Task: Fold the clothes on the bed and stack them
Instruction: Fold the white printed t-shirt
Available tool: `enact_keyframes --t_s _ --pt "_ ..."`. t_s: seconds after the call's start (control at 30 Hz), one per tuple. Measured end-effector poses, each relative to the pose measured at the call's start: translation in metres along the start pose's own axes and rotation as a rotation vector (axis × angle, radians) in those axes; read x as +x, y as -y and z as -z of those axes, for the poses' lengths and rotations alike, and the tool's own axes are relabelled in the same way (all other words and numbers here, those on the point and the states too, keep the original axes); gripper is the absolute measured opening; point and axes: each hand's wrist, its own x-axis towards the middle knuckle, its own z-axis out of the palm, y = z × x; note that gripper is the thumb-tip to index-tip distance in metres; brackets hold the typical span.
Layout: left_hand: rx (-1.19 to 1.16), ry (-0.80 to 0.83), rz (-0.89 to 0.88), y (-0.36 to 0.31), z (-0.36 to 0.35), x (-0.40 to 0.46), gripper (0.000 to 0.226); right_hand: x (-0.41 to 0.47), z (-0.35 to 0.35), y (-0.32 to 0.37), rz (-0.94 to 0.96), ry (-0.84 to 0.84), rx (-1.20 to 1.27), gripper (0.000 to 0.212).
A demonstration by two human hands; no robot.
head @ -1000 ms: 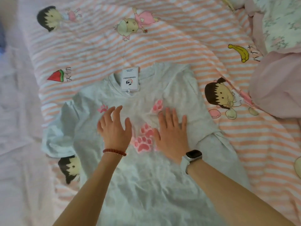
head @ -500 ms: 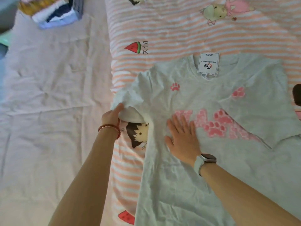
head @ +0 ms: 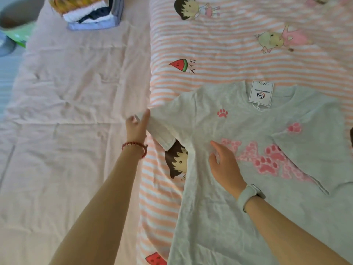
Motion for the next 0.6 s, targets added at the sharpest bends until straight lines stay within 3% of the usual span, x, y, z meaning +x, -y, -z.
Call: enact_keyframes --t_s 0.07,0.13,0.3,0.43,0.5,0.6 --pt "0.136 0.09 0.097 0.026 0.004 -0.014 0.028 -0.001 -0.006 0.0 0.019 0.014 -0.037 0.04" --pt "0.148 0.095 0.072 0.045 0.004 -0.022 0.029 0.0 -0.011 -0.001 0.025 0.017 -0.056 0.039" --pt "-0.074 -0.002 -0.229 0.028 -0.007 -0.034 0.011 0.002 -0.008 -0.001 0.063 0.033 -0.08 0.043" --pt "-0.217 -0.011 -0.394 -0.009 -0.001 -0.019 0.004 0.003 -0.008 0.008 0.371 0.037 -0.351 0.052" --pt "-0.179 0.004 -0.35 -0.011 0.002 -0.019 0.012 0.012 -0.015 0.019 0.365 0.114 -0.352 0.052" --pt "0.001 0.077 -0.146 0.017 0.001 -0.033 0.037 0.026 -0.022 0.032 0.216 0.243 -0.219 0.045"
